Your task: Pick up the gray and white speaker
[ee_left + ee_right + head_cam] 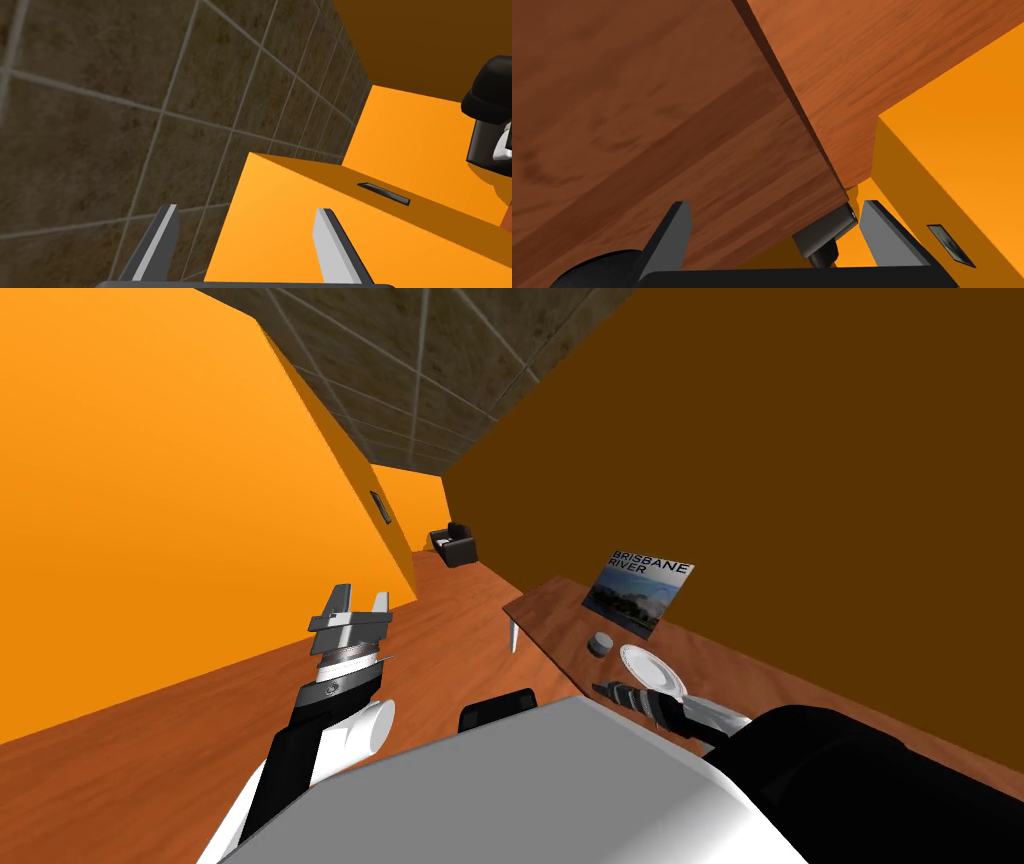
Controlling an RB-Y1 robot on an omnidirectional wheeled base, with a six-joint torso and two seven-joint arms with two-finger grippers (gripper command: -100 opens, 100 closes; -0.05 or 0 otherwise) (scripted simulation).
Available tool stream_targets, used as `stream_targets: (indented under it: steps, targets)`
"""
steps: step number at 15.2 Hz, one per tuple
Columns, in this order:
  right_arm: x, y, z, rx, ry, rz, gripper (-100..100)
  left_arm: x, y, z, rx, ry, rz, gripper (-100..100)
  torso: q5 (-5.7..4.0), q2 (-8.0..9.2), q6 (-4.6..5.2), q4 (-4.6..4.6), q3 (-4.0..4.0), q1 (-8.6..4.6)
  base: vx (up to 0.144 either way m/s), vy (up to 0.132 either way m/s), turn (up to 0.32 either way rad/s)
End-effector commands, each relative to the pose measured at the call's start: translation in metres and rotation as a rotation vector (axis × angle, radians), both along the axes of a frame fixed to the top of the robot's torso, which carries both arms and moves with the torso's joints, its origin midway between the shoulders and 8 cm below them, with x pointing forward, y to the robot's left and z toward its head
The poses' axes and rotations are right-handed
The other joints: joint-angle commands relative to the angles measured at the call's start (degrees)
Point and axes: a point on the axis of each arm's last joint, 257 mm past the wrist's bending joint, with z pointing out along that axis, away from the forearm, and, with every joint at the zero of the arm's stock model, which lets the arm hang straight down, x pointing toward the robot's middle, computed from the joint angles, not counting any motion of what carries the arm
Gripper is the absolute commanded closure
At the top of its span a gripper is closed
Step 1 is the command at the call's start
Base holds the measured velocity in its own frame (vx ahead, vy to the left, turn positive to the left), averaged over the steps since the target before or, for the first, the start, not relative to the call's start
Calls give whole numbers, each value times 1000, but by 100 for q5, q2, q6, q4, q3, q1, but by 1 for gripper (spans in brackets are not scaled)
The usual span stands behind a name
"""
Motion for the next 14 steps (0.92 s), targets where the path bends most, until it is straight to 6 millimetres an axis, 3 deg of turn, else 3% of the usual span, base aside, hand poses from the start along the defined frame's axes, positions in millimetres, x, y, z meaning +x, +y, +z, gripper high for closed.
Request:
stream_targets:
  steps: [1, 2, 3, 6, 7, 8, 9, 10, 11, 12, 13, 14]
  targets:
    - [-24, -31, -2, -71, 65, 19, -100, 0, 0, 0, 0, 0, 0, 0, 0, 0, 0, 0, 0, 0, 53, 31, 221]
    - [-26, -33, -3, -75, 69, 15, -100, 0, 0, 0, 0, 0, 0, 0, 1, -1, -5, 0, 0, 3, 62, 31, 207]
    - [-44, -55, -4, -126, 120, 32, -100, 0, 0, 0, 0, 0, 0, 0, 2, -4, -4, 0, -2, 4, 89, 42, 227]
    - [-46, -60, -3, -136, 124, 30, -100, 0, 0, 0, 0, 0, 0, 0, 1, -10, 0, -2, -6, 6, 60, 22, 63]
    - [-62, -83, 0, -188, 171, 49, -100, 0, 0, 0, 0, 0, 0, 0, 1, 0, 2, 0, 0, 3, 28, 18, 130]
    - [-65, -87, 0, -195, 177, 43, -100, 0, 0, 0, 0, 0, 0, 0, 2, 4, -3, 1, 2, 3, 42, 17, 183]
    - [-83, -113, 5, -251, 227, 55, -100, 0, 0, 0, 0, 0, 0, 0, 0, 2, -4, 1, 2, 2, 73, 32, 223]
    - [-83, -113, 5, -252, 227, 55, -100, 0, 0, 0, 0, 0, 0, 0, 3, -4, -4, 0, -2, 5, 83, 36, 159]
    - [-99, -137, 12, -305, 274, 66, -100, 0, 0, 0, 0, 0, 0, 0, 3, -9, -3, -1, -5, 8, 96, 50, 194]
    - [-99, -137, 12, -305, 274, 66, -100, 0, 0, 0, 0, 0, 0, 0, 4, -16, -6, -2, -8, 13, 91, 43, 171]
    - [-113, -157, 20, -351, 314, 80, -100, 0, 0, 0, 0, 0, 0, 0, 4, -18, -4, -3, -10, 14, 88, 44, 193]
    - [-111, -154, 19, -346, 309, 85, -100, 0, 0, 0, 0, 0, 0, 0, 6, -18, -5, -3, -10, 16, 81, 35, 143]
